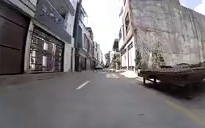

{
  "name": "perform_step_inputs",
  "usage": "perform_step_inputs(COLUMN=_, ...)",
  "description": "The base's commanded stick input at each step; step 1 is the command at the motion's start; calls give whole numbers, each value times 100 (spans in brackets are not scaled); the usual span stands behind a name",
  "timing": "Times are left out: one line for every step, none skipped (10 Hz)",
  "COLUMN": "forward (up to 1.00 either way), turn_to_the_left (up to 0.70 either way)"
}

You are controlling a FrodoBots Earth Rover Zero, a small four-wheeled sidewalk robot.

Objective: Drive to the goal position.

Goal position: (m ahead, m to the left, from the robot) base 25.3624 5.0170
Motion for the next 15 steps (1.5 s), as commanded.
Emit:
perform_step_inputs(forward=100, turn_to_the_left=1)
perform_step_inputs(forward=100, turn_to_the_left=1)
perform_step_inputs(forward=100, turn_to_the_left=1)
perform_step_inputs(forward=100, turn_to_the_left=1)
perform_step_inputs(forward=100, turn_to_the_left=1)
perform_step_inputs(forward=100, turn_to_the_left=1)
perform_step_inputs(forward=100, turn_to_the_left=1)
perform_step_inputs(forward=100, turn_to_the_left=1)
perform_step_inputs(forward=100, turn_to_the_left=1)
perform_step_inputs(forward=100, turn_to_the_left=1)
perform_step_inputs(forward=100, turn_to_the_left=1)
perform_step_inputs(forward=100, turn_to_the_left=1)
perform_step_inputs(forward=100, turn_to_the_left=1)
perform_step_inputs(forward=100, turn_to_the_left=1)
perform_step_inputs(forward=100, turn_to_the_left=1)
